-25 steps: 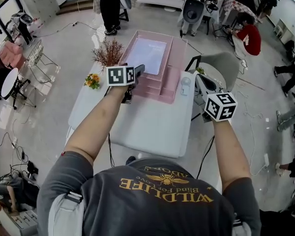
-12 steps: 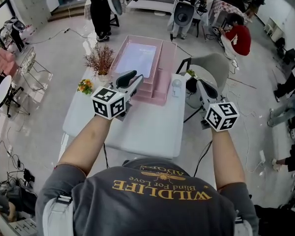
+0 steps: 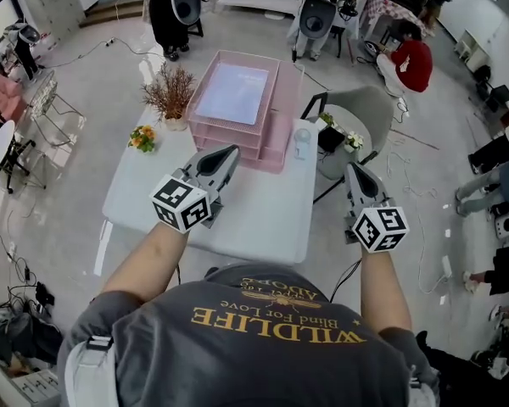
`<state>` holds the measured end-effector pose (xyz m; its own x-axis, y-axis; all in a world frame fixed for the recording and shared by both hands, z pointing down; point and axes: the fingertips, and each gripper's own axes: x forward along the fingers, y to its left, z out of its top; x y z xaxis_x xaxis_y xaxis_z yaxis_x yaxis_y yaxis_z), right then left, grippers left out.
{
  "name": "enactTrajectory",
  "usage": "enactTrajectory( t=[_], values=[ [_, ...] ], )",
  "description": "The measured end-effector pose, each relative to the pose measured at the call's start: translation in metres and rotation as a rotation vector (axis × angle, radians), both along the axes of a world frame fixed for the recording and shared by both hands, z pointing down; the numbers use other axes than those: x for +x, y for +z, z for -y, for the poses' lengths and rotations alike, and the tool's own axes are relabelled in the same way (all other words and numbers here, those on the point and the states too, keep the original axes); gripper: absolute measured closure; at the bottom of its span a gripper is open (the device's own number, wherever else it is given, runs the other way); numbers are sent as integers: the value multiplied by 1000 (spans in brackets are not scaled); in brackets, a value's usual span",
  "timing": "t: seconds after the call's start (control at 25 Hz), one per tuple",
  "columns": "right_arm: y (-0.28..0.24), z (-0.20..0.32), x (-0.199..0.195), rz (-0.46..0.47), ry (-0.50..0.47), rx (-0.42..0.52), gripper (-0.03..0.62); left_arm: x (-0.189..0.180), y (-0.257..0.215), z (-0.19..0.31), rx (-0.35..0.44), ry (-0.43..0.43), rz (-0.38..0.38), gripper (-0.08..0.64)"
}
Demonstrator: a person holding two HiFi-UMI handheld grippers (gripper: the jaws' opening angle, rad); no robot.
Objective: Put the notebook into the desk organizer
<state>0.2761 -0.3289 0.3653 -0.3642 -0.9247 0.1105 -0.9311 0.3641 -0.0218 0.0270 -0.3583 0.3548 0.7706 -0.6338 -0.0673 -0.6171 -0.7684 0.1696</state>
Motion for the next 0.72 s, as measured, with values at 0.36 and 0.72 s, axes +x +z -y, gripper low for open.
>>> enactTrajectory(
  t=[0.36,0.72],
  values=[
    [3,-4,-2,4,-8,-3,594,-1,1,-8,11,-6,22,560],
    [5,-1,-5,8,-19,-7,594,0,0,-10,34,-3,47,560]
  ],
)
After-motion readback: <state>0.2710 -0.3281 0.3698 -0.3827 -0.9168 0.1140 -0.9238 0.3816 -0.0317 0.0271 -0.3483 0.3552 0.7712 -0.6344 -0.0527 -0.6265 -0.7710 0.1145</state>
